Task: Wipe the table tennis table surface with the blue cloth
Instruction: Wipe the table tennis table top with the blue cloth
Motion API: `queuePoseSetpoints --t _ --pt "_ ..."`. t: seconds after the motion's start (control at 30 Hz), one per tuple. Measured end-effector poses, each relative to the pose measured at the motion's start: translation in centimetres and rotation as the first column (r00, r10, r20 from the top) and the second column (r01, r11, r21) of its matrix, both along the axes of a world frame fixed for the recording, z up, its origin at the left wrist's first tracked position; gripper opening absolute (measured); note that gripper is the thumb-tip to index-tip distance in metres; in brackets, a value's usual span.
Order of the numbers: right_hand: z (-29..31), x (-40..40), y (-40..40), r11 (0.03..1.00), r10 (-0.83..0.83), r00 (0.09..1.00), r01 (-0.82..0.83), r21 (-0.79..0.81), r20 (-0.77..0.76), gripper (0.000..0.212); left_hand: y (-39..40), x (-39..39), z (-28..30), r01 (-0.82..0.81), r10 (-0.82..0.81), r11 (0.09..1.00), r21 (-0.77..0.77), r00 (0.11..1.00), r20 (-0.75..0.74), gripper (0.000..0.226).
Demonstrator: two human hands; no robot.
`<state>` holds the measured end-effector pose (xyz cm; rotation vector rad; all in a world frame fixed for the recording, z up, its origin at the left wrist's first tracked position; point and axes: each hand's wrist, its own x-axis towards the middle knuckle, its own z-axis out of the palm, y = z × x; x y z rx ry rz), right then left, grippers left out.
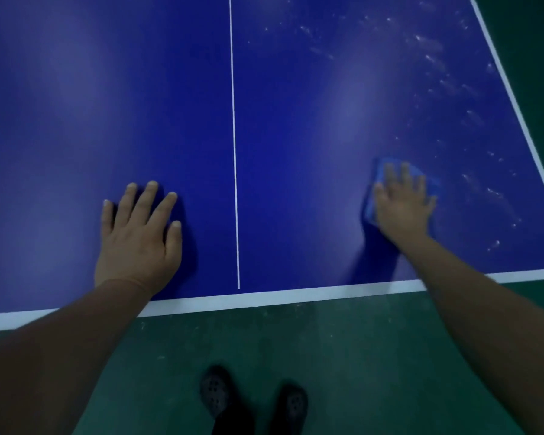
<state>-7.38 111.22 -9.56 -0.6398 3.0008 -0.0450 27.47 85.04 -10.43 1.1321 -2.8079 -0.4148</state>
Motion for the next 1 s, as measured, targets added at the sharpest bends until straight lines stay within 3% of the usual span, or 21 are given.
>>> queuePoseSetpoints --t 0.03,0.1,0.13,0.2,0.27,0.33,0.37,0.43,0.5,0.53,0.6,0.67,0.7,0.77,0.87,0.93,1.0 --pt "0.6 -0.6 0.4 0.984 -0.173 0.982 0.176 -0.041 0.08 0.056 0.0 0.0 0.0 -0.001 0.001 1.0 -0.004 1.0 0.006 0.061" --pt "0.6 1.6 -0.3 0.968 -0.241 0.968 0.245 -0.048 0.076 0.057 -0.1 0.0 -0.1 -0.008 0.008 1.0 -0.006 1.0 0.012 0.062" --pt "0.3 4.0 -1.0 0.987 -0.157 0.987 0.158 -0.028 0.044 0.058 -0.2 0.0 -0.1 -0.011 0.011 1.0 -0.004 1.0 0.009 0.062" --pt "-0.7 10.1 -1.9 0.986 0.164 0.986 -0.164 0.001 -0.018 0.06 -0.1 0.0 0.0 -0.015 0.015 1.0 -0.003 1.0 0.004 0.062" --pt "-1.3 15.0 -1.5 0.857 0.514 0.858 -0.514 0.044 0.012 0.059 0.0 -0.1 -0.1 -0.016 0.016 1.0 -0.01 1.0 0.0 0.061" --pt "-1.1 13.6 -0.8 0.806 0.589 0.808 -0.59 0.048 0.021 0.058 0.0 -0.2 0.0 -0.02 0.02 1.0 -0.005 1.0 -0.003 0.062" --pt "-1.0 11.3 -0.2 0.866 0.498 0.867 -0.496 0.06 -0.028 0.058 0.0 -0.2 0.0 -0.021 0.021 1.0 -0.002 1.0 -0.004 0.062" --pt "-0.4 6.3 1.8 0.993 0.095 0.995 -0.094 0.071 -0.009 0.057 0.1 -0.3 0.0 -0.019 0.019 1.0 0.002 1.0 -0.001 0.062" --pt "0.6 3.7 3.9 0.959 -0.281 0.955 0.283 -0.004 0.097 0.057 0.1 -0.4 0.1 -0.021 0.021 1.0 0.008 1.0 -0.004 0.062" --pt "0.8 4.4 4.0 0.934 -0.353 0.93 0.357 -0.029 0.102 0.057 0.1 -0.4 0.1 -0.022 0.022 1.0 0.011 1.0 -0.005 0.061" --pt "0.4 9.3 2.6 0.962 -0.272 0.962 0.272 -0.025 0.014 0.056 0.2 -0.4 0.1 -0.023 0.023 1.0 0.014 1.0 -0.007 0.061" --pt "-0.5 15.1 1.0 0.996 0.087 0.996 -0.087 -0.007 -0.018 0.058 0.2 -0.4 0.2 -0.028 0.028 1.0 0.004 1.0 -0.008 0.061" --pt "-0.9 16.8 1.0 0.963 0.266 0.964 -0.266 0.038 0.005 0.058 0.3 -0.3 0.2 -0.027 0.027 1.0 -0.001 1.0 -0.007 0.06" --pt "-0.6 14.2 1.3 0.917 0.386 0.917 -0.393 0.073 0.099 0.061 0.3 -0.4 0.2 -0.027 0.027 1.0 0.001 1.0 -0.002 0.06" --pt "0.1 5.8 1.7 0.994 0.058 0.993 -0.066 0.083 0.1 0.061 0.3 -0.5 0.2 -0.029 0.029 1.0 0.009 1.0 -0.005 0.061" --pt "0.5 3.0 0.0 0.979 -0.203 0.969 0.199 0.038 0.144 0.06 0.3 -0.4 0.1 -0.027 0.027 1.0 0.011 1.0 -0.013 0.061" --pt "0.0 5.2 -3.4 0.981 -0.191 0.979 0.189 0.038 0.067 0.059 0.2 -0.4 0.1 -0.023 0.023 1.0 0.01 0.999 -0.031 0.06"
